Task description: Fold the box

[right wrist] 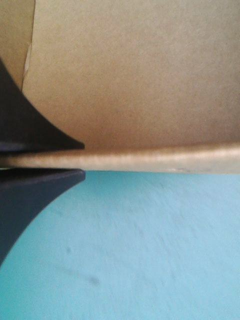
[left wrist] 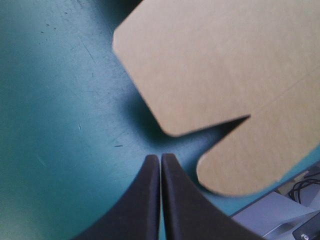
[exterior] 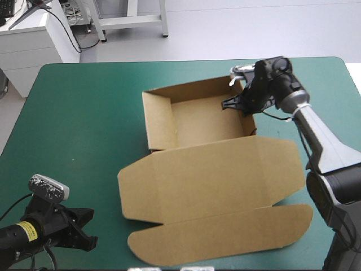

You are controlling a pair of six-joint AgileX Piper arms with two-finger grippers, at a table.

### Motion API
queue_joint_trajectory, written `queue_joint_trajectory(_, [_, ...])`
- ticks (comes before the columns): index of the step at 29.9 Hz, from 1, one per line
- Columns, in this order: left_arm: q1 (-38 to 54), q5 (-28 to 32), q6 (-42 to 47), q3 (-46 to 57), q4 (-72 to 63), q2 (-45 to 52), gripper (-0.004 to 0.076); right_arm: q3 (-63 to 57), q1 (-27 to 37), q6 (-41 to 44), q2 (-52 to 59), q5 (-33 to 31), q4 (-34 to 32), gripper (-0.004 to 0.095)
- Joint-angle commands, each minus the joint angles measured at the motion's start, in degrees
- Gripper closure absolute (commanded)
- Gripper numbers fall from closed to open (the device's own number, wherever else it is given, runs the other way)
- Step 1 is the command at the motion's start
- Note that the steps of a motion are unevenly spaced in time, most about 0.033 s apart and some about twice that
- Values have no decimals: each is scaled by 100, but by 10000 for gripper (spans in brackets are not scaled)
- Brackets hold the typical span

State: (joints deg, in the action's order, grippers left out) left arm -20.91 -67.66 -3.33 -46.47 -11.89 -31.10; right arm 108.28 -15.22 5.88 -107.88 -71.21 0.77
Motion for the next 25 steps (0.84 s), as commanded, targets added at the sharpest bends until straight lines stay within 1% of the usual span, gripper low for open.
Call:
queue_joint_trajectory(1, [-22, 277, 55, -138, -141, -45, 732, 631, 597, -240, 785, -46, -466, 912])
queue_joint_trajectory(3, [-22, 288, 124, -138, -152, -45, 732, 809, 1073, -240, 902, -46, -598, 912])
queue_joint_trajectory(6, [-22, 299, 124, -138, -160, -45, 732, 943, 1814, -457, 958, -46, -610, 912])
queue_joint_trajectory(10, [-22, 299, 124, -138, -160, -45, 732, 943, 2715, -495, 872, -21, -610, 912])
queue_joint_trajectory(14, [-22, 371, 124, -138, -149, -45, 732, 943, 3554, -505, 653, 266, -570, 912])
queue_joint_trajectory(17, [-22, 439, 124, -138, -149, -45, 732, 943, 3978, -588, 469, 424, -570, 912])
queue_joint_trajectory(20, [-22, 499, 124, -138, -149, -45, 732, 943, 4330, -645, 292, 426, -557, 912])
queue_joint_trajectory(25, [-22, 505, 124, -138, -149, -45, 732, 943, 4741, -801, -50, 389, -153, 910])
